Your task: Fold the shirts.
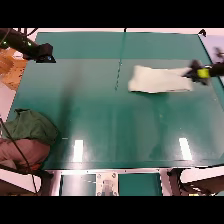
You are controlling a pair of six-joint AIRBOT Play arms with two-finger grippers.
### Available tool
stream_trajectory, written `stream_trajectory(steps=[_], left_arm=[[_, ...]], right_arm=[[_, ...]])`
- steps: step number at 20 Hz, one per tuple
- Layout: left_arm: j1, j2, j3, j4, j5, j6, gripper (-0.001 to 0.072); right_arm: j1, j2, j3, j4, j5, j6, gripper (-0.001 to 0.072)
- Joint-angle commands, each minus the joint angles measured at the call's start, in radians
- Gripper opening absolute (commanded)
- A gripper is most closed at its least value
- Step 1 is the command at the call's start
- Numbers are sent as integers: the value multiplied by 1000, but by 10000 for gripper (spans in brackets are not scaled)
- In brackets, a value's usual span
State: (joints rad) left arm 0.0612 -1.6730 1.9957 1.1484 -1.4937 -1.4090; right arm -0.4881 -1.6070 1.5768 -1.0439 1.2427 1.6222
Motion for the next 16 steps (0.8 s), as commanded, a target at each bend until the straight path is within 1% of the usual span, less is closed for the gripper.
stream_trajectory(steps=[1,4,9,11,13,15,16], left_arm=[[0,0,0,1,-3,-5,25],[0,0,0,1,-4,-5,25],[0,0,0,0,-25,-5,25],[0,0,0,0,-28,-5,25],[0,0,0,0,-30,-5,25],[0,0,0,0,-34,-5,25],[0,0,0,0,-37,-5,25]], right_arm=[[-303,145,-95,-198,67,15,12],[-535,215,-243,-219,35,-19,13],[-897,385,-609,-225,-143,-18,13],[-1013,440,-731,-225,-190,-24,13],[-1065,460,-815,-225,-217,-50,13],[-1066,460,-866,-225,-233,-56,14],[-1065,459,-877,-225,-232,-65,47]])
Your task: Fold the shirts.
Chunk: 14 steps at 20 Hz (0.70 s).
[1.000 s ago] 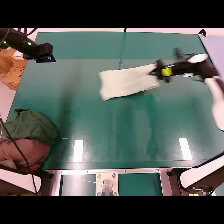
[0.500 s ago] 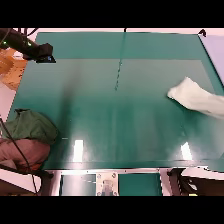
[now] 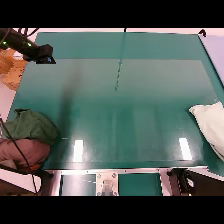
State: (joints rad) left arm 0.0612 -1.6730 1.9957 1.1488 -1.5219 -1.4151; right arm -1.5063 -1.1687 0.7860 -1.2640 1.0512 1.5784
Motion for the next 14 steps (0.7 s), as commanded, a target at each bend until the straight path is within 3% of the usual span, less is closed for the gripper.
stream_trajectory(steps=[1,2,4,5,6,7,9,12,14], left_arm=[[0,0,0,0,-9,2,25],[0,0,0,0,-8,2,25],[0,0,0,1,-5,2,25],[0,0,0,4,-5,3,25],[0,0,0,4,-5,3,25],[0,0,0,4,-5,3,25],[0,2,0,13,-5,6,25],[0,2,2,38,-42,-17,24],[-5,8,-12,44,-110,-44,23]], right_arm=[[-42,21,-86,-5,-31,-31,323],[-38,21,-77,-12,-11,-41,545],[-37,21,-11,-131,117,-18,542],[-37,21,48,-227,211,55,477],[-37,21,109,-298,298,98,310],[-37,21,178,-324,370,122,208],[10,42,274,-202,407,124,16],[282,87,301,143,253,51,15],[556,86,354,220,181,13,14]])
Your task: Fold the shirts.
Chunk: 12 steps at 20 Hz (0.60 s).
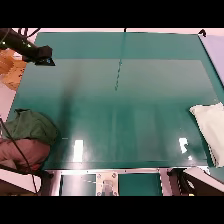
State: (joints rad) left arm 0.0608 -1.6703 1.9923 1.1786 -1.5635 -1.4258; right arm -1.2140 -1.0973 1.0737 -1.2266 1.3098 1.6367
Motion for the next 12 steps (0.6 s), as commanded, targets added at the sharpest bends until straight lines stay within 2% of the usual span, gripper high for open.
stream_trajectory(steps=[1,4,6,9,12], left_arm=[[-6,32,-52,15,-66,-54,23],[-23,210,-307,24,14,-66,23],[-23,376,-544,42,53,-66,24],[-23,613,-871,49,121,-66,24],[-23,721,-1004,56,143,-66,25]], right_arm=[[402,14,101,175,-98,-55,14],[742,13,130,132,-113,-66,14],[900,13,86,108,-119,-55,14],[1046,10,34,108,-182,-47,13],[1072,10,35,111,-204,-32,15]])
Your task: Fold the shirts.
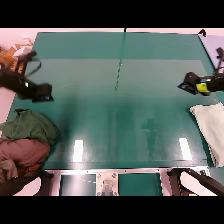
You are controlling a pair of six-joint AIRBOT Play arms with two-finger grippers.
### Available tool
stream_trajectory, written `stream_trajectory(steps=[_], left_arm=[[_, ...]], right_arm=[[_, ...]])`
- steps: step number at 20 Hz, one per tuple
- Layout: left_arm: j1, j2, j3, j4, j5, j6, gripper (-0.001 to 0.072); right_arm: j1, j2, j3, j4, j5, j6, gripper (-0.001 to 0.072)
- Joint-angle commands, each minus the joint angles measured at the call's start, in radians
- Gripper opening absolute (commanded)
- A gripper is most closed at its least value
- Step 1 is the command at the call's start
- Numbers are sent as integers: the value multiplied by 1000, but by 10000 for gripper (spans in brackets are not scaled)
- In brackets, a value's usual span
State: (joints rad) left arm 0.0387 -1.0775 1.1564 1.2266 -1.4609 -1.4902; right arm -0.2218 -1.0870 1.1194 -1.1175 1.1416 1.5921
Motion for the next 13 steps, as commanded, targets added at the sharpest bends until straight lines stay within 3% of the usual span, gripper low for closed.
stream_trajectory(steps=[1,13], left_arm=[[-1,128,-170,7,29,-2,25],[0,128,-170,-4,40,-2,25]], right_arm=[[76,-1,-11,3,-30,12,16],[77,-1,-11,2,-12,12,15]])
